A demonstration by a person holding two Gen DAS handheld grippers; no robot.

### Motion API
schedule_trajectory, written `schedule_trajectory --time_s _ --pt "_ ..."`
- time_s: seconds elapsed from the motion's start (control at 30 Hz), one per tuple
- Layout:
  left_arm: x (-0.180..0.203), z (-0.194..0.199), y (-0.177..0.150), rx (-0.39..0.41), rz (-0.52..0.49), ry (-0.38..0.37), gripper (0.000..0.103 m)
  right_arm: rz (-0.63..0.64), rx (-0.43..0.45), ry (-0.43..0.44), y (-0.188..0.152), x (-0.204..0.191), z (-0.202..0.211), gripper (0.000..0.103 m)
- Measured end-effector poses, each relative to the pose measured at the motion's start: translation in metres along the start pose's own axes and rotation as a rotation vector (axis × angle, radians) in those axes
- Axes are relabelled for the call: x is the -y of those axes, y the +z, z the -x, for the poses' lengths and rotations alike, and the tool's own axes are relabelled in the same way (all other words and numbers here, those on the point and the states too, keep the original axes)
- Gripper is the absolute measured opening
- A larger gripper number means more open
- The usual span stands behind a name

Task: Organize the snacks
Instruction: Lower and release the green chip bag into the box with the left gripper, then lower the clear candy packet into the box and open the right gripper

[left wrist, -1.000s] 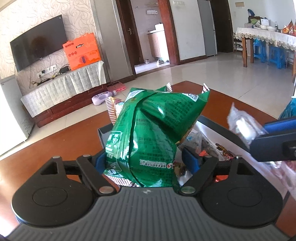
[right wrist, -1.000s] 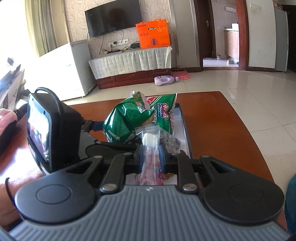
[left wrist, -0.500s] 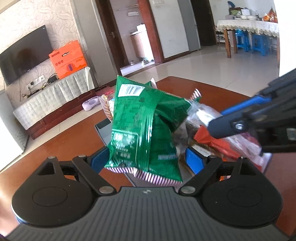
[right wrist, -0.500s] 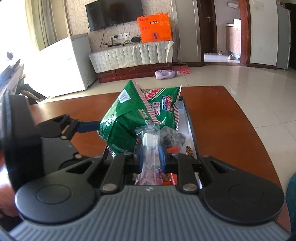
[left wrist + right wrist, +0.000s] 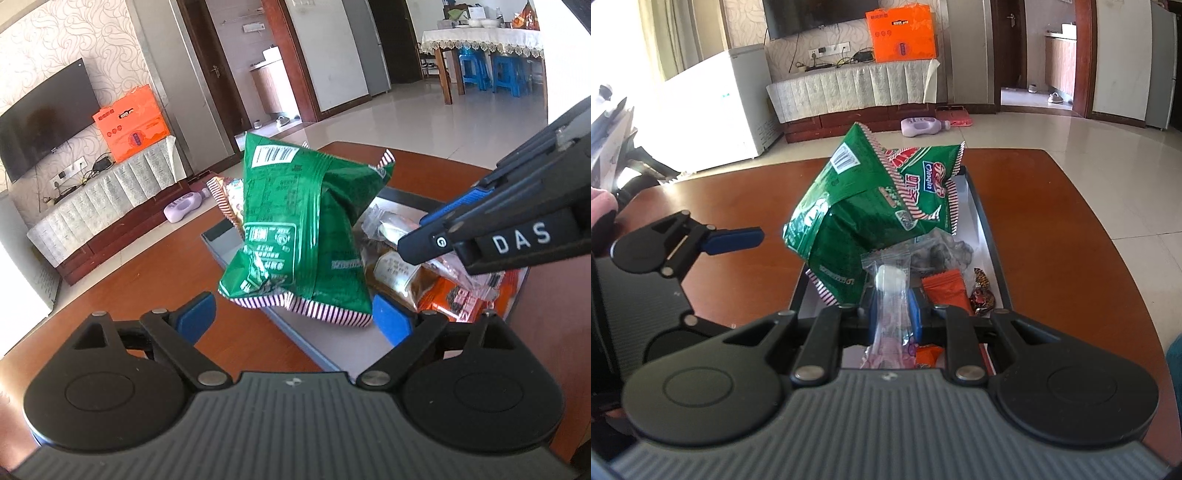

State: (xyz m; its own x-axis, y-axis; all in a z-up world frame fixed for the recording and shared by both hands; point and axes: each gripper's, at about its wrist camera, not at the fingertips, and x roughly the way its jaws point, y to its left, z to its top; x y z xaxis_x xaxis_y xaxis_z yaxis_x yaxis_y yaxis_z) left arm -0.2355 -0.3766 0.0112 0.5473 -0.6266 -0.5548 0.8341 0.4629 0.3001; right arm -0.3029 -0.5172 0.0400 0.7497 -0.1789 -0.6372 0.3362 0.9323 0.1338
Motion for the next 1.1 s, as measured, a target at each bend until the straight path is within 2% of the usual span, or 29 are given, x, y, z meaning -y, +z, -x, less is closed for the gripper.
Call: schedule_trajectory --time_s 0.4,0.83,1.1 --pt "0.015 0.005 -0.014 -0.026 0.004 0.014 0.095 -0.006 -0.017 -0.015 -0.001 0.000 -0.006 0.022" --pt "0.045 0.007 -0.022 -0.036 0.074 0.038 0.096 -0.014 -0.041 -0.024 -0.004 0.002 -0.011 0.023" --pt "0.044 0.007 -0.020 -0.046 0.093 0.038 0.099 -0.006 -0.046 -0.027 -0.004 -0.001 -0.014 0.023"
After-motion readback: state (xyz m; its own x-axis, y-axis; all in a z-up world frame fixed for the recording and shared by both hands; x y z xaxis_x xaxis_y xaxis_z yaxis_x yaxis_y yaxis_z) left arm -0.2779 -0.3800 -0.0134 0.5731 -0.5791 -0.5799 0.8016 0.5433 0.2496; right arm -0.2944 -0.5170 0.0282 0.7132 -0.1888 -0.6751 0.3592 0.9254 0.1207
